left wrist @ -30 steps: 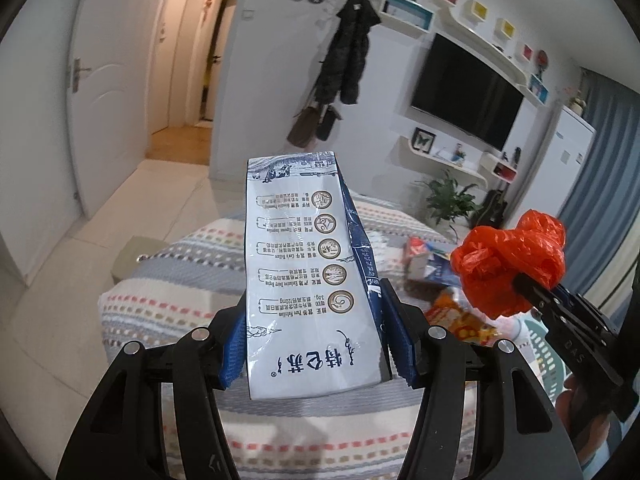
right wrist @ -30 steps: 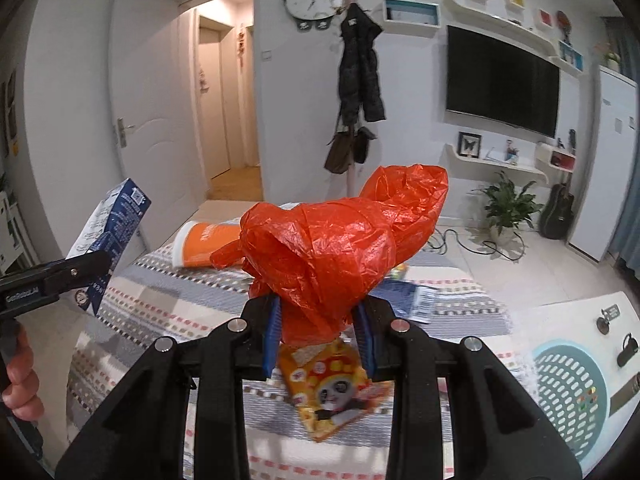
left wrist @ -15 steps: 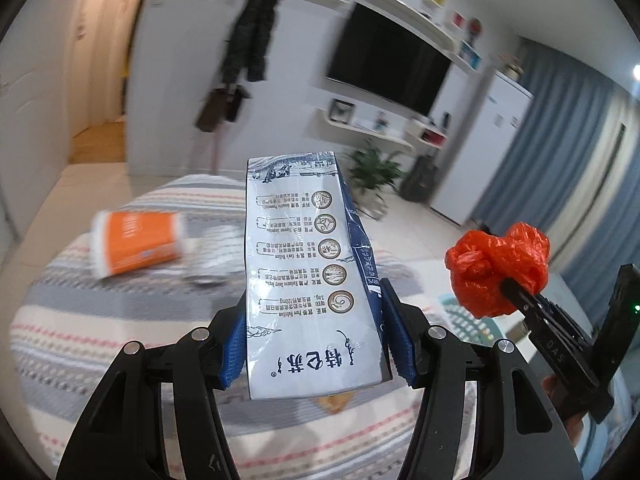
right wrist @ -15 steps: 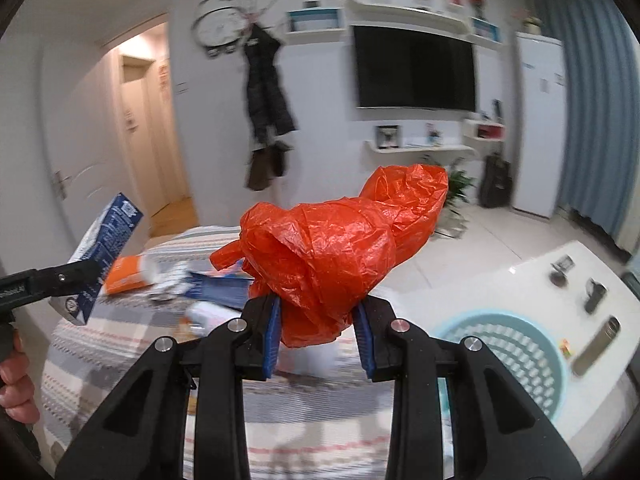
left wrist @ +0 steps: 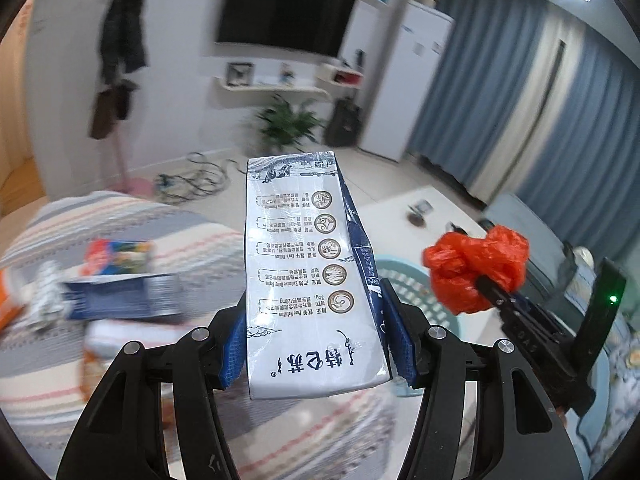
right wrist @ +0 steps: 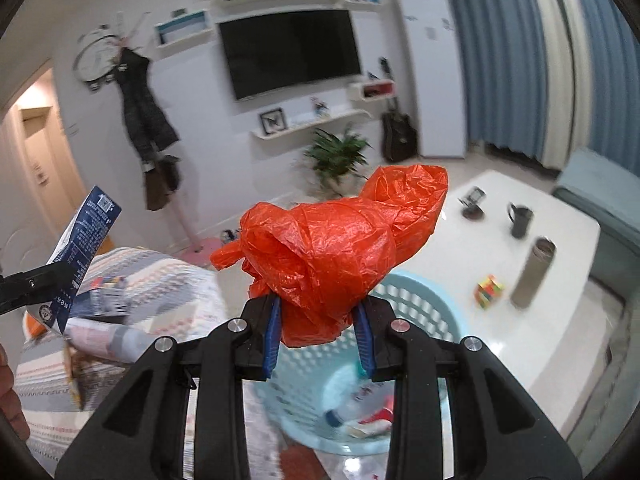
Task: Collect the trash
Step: 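Carry both items over the blue basket and open both tools to drop them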
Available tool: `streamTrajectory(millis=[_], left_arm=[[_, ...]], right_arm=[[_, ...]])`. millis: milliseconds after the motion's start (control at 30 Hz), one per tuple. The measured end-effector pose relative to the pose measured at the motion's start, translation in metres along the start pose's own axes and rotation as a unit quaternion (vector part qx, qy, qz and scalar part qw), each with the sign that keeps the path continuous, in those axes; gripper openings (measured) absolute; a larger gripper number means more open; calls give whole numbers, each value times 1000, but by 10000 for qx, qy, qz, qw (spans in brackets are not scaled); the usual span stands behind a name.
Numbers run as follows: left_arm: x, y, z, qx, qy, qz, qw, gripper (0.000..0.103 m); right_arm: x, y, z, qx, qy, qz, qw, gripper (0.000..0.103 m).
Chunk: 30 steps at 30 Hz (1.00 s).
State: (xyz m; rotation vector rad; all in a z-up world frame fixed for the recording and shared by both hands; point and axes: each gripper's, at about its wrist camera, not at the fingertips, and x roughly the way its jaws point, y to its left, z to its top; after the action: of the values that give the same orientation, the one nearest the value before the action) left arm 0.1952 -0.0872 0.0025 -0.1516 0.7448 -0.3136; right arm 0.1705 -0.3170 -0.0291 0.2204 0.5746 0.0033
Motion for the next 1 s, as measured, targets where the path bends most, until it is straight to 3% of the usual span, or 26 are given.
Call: streamTrajectory(millis=[133,333,433,567,633,1000], left_arm=[[48,-28,-4,207,399,-266,9986,56],[111,-43,-32,304,1181,-672,9903,56],[131,-46,-45,388,1405,-652,9872,57],[141,-45,-48,322,1459,-718,9862,60],[141,-45,-48,291,1459,-746,9861,63],[89,-31,-51,367,1076,-625,9916,64]], right_arm=[[23,-27,-10,265,358,-257,9987,28],[70,-48,-34,494,1265,-427,9898,31],[85,-53,-46,548,1552,-472,9852,31],[95,-58,-53,612,1749,-492,9815,36],[94,-61,-54,649,1740,-493,9814,47],[69,-47,-46,639,1579,-388,9846,47]])
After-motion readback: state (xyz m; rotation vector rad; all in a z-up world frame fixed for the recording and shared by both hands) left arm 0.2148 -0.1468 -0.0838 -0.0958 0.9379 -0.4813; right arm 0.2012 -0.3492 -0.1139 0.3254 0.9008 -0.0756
